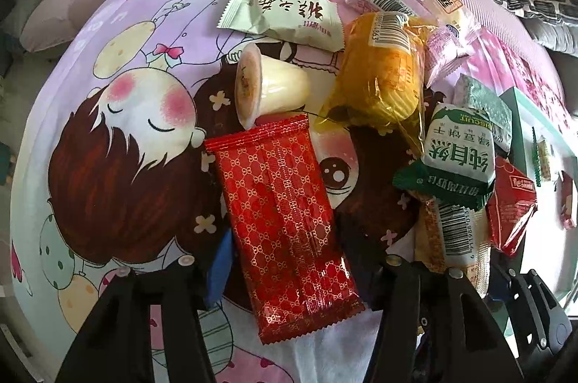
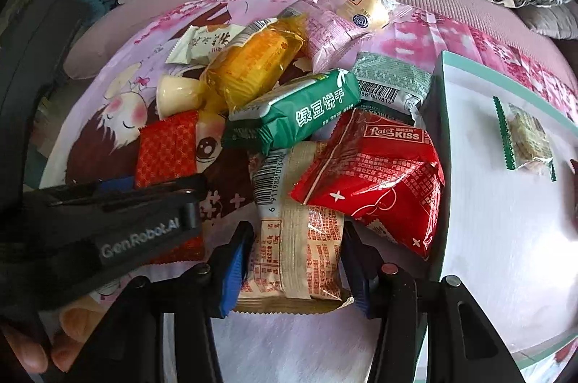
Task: Organize snacks
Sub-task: 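Grasp the long red patterned wrapper with the left gripper while the right gripper grasps the cream bread pack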
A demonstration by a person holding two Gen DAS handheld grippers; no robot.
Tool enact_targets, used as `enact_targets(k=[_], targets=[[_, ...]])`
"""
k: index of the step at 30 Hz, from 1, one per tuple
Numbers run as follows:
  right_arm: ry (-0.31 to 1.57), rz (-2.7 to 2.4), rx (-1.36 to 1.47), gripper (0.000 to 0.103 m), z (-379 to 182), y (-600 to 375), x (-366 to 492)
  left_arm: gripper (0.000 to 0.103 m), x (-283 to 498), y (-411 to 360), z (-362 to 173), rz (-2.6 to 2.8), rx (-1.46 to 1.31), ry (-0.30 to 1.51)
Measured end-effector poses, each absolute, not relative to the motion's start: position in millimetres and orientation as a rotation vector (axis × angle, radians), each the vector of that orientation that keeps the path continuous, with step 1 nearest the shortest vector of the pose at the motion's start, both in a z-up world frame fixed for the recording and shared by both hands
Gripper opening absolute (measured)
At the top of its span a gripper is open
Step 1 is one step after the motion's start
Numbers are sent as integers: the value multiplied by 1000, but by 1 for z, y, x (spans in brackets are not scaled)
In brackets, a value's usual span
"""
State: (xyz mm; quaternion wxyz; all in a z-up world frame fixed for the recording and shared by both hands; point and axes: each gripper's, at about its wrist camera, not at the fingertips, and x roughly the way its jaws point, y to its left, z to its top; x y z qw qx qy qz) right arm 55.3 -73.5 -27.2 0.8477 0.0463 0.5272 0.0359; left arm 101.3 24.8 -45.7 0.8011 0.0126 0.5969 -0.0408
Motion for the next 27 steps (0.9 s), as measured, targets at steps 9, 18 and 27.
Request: enact_targets(k=[9, 18, 27], targets=[[1112, 58, 64, 48, -29, -70, 55, 59, 103, 27, -46, -84, 33, 1280], [1104, 110, 156, 43, -21, -79, 48, 47, 104, 37, -38, -85, -67, 1286], [1064, 134, 230, 42, -2, -87, 34, 44, 101, 44, -16, -105, -105, 1241]])
